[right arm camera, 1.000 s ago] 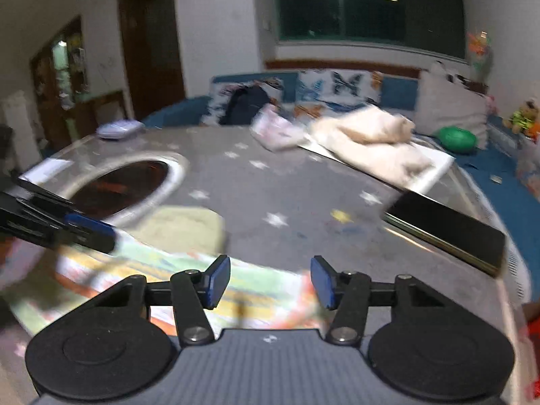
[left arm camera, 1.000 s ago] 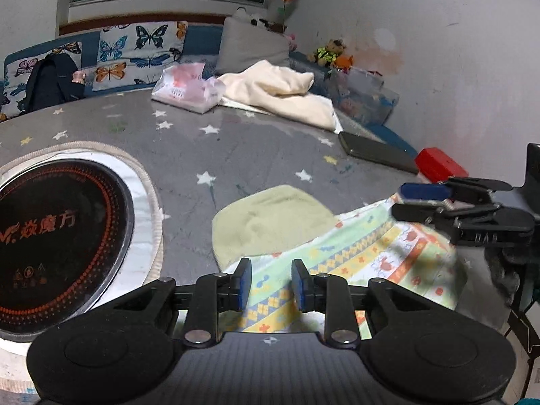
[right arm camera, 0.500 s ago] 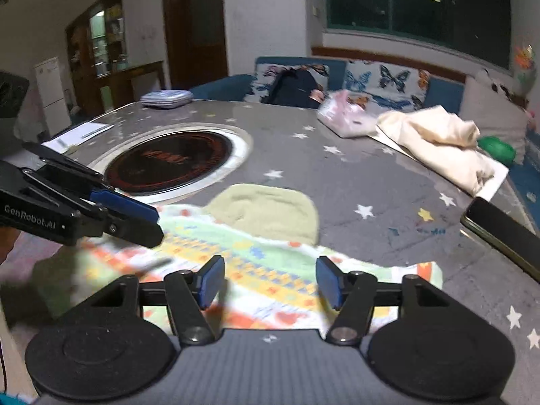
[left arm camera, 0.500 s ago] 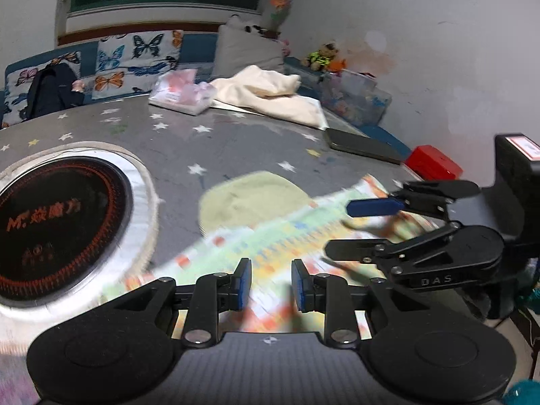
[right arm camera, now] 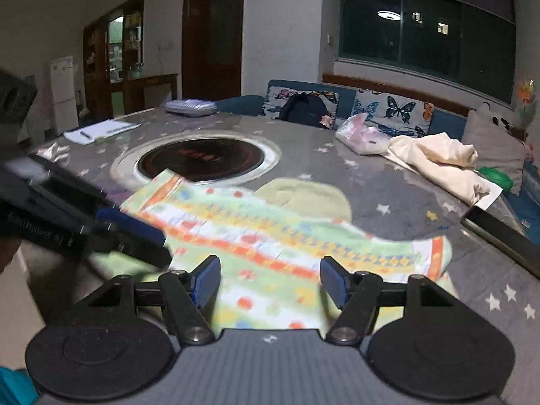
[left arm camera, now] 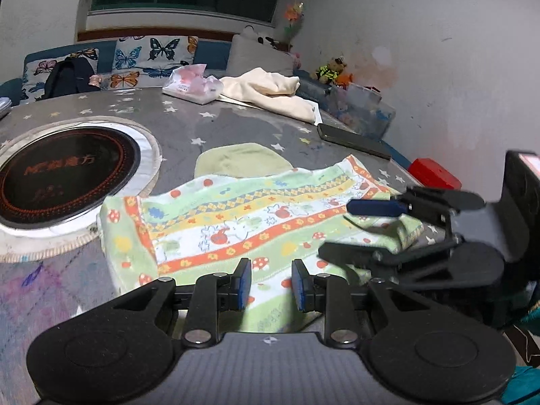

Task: Fold clothes
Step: 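Release the folded shirt and smooth it flat with both grippers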

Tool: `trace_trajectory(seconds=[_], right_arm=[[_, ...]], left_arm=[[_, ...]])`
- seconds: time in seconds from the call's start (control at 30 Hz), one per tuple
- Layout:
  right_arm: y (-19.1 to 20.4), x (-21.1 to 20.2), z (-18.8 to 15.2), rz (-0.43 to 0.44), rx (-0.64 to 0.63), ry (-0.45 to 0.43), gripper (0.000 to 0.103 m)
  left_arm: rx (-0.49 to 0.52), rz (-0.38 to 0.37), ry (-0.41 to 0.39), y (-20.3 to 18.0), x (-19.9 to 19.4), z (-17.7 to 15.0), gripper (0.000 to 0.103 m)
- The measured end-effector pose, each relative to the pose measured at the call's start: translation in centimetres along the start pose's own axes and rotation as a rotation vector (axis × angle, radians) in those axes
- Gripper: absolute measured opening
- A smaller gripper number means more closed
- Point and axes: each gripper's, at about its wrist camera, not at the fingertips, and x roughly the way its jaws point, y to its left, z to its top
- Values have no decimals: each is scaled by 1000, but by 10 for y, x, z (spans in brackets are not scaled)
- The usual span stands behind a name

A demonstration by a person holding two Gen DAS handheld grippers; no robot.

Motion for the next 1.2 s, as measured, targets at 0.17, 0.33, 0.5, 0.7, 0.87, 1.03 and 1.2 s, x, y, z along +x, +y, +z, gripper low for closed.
trace_trajectory(seconds=[0.17,0.33,0.5,0.7,0.87,1.03,1.2], right_arm=[[2,-6,-9,-19,9,-14,69],[-7,-23,-15,-69,13,-30,73],[-28,-30,-26,-94,93,4,73],[-43,-41,-34,-143,106,10,79],[-47,-47,-36,-144,120,4,82],[-51,-41,-34,-136,149,-11,92],[-53,-36,-32,-143,162,-1,98]], left_arm=[[-17,44,9,6,2,-10,29],[-30,65,1,13,-6,-13,32],[-47,74,2,13,-9,-12,33],[-58,91,-13,17,-17,-11,41],[-72,114,-11,23,-19,-11,46],[-110,157,-11,33,-19,-11,52],[-152,161,-14,41,-24,-7,55]])
